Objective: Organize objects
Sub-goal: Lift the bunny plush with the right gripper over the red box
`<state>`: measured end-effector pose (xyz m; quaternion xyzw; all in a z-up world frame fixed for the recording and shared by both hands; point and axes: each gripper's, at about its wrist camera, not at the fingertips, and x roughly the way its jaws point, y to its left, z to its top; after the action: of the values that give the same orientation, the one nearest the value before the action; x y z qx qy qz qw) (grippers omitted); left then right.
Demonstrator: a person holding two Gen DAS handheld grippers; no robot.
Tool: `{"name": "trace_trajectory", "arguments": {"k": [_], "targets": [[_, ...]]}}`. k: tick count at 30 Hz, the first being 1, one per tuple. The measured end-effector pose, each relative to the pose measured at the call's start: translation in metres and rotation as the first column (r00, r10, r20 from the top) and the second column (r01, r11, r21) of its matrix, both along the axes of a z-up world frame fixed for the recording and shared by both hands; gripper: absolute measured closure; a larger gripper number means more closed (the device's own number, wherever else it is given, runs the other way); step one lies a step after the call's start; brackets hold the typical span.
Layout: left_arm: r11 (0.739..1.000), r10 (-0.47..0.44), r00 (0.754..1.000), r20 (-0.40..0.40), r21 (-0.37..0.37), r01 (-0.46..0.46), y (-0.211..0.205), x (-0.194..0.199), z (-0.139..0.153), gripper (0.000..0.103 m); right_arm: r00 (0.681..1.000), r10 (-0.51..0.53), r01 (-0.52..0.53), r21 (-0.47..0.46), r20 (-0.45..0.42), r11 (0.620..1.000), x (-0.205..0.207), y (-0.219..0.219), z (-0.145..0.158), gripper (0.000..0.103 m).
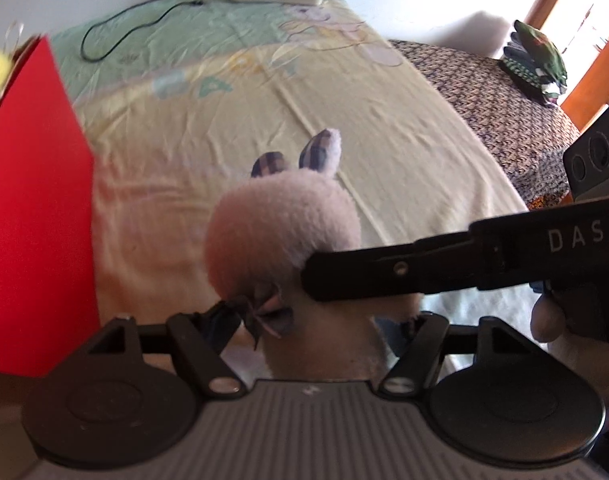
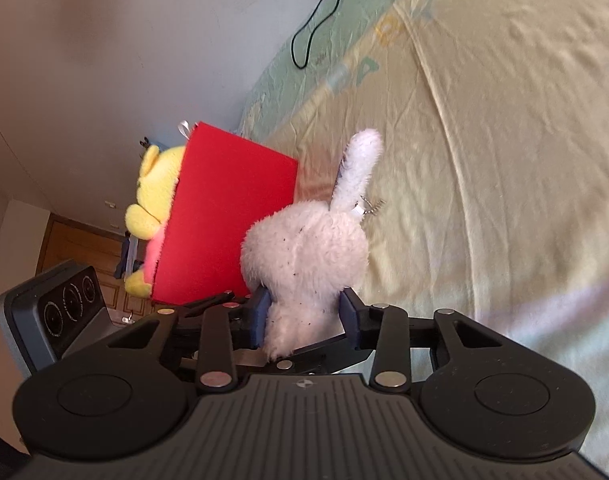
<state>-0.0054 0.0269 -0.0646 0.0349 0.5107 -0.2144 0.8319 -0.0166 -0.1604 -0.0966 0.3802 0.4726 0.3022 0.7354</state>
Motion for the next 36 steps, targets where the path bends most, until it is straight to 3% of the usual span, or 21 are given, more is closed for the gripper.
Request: {"name": "trace_trajectory", "arguments": {"k": [7, 19, 30, 36], "targets": [[1.0, -0.028, 0.998, 0.054, -0.006, 0.028, -0.009, -0.008, 0.017, 0.032, 0.997, -0.032, 0.034, -0.03, 0.076, 0.999, -0.015, -0.007, 0.022, 0.063], [0.999, 0.041, 0.983, 0.18, -0.036, -0.035, 0.002, -0.03, 0.06, 0.032, 0.969, -0.021, 0.025, -0.014, 0.246, 1.0, -0.027, 0.005, 0.062, 0.063], [0.996, 0.07, 0.949, 0.307, -0.07, -0.051, 0.043, -0.044, 0.101, 0.032, 0.922, -0.018, 0.024, -0.01, 0.387, 1.0, -0.029, 0.043, 0.103, 0.063], [0.995, 0.071, 0.932, 0.354, -0.087, -0.043, 0.096, -0.046, 0.124, 0.032, 0.899, -0.035, 0.04, -0.002, 0.437, 0.999, -0.025, 0.088, 0.122, 0.063]]}}
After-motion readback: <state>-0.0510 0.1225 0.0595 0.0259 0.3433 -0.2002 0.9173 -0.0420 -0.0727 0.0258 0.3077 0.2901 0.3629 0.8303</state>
